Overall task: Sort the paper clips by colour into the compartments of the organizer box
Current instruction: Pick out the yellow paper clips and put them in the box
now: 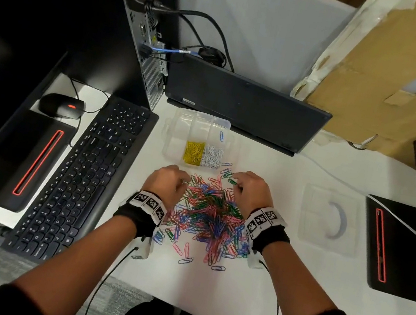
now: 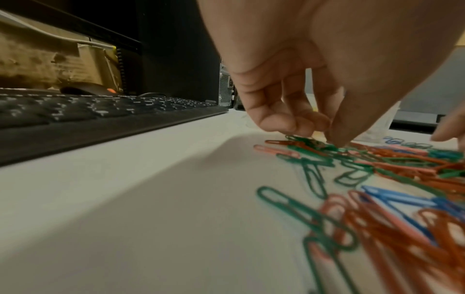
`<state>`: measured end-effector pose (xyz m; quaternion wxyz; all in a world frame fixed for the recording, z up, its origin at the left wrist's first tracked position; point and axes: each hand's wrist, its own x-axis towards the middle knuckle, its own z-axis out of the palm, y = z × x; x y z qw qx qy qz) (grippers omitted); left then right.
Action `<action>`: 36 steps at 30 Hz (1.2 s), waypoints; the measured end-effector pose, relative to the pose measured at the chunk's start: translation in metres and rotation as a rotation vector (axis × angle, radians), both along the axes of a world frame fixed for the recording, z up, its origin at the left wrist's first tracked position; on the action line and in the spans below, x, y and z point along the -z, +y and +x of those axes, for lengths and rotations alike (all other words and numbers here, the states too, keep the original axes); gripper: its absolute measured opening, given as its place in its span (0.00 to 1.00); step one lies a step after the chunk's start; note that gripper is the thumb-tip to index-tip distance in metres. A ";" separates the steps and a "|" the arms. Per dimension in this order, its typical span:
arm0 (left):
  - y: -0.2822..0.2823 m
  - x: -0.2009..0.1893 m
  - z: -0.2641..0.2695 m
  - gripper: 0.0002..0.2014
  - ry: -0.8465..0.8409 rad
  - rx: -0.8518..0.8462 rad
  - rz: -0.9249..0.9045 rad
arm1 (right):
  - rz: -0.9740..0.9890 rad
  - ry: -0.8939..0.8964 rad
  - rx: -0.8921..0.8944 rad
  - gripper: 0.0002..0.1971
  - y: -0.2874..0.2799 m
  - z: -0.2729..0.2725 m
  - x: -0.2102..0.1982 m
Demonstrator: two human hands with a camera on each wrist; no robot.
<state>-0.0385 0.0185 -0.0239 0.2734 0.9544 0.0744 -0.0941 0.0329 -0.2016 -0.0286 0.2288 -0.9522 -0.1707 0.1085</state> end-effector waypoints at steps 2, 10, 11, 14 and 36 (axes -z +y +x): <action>0.000 -0.002 0.003 0.11 -0.024 0.011 -0.016 | -0.013 0.011 -0.002 0.14 0.000 0.000 -0.002; -0.037 -0.008 0.026 0.14 -0.082 0.207 -0.096 | -0.162 0.067 -0.063 0.09 0.015 0.009 -0.017; -0.044 -0.007 0.029 0.13 -0.088 0.237 -0.098 | -0.200 0.091 -0.080 0.09 0.016 0.010 -0.020; -0.064 -0.005 0.037 0.10 -0.089 0.304 -0.108 | -0.290 0.137 -0.106 0.08 0.016 0.011 -0.029; -0.088 0.016 0.052 0.13 -0.110 0.355 0.018 | 0.783 0.600 0.700 0.07 -0.042 0.002 -0.015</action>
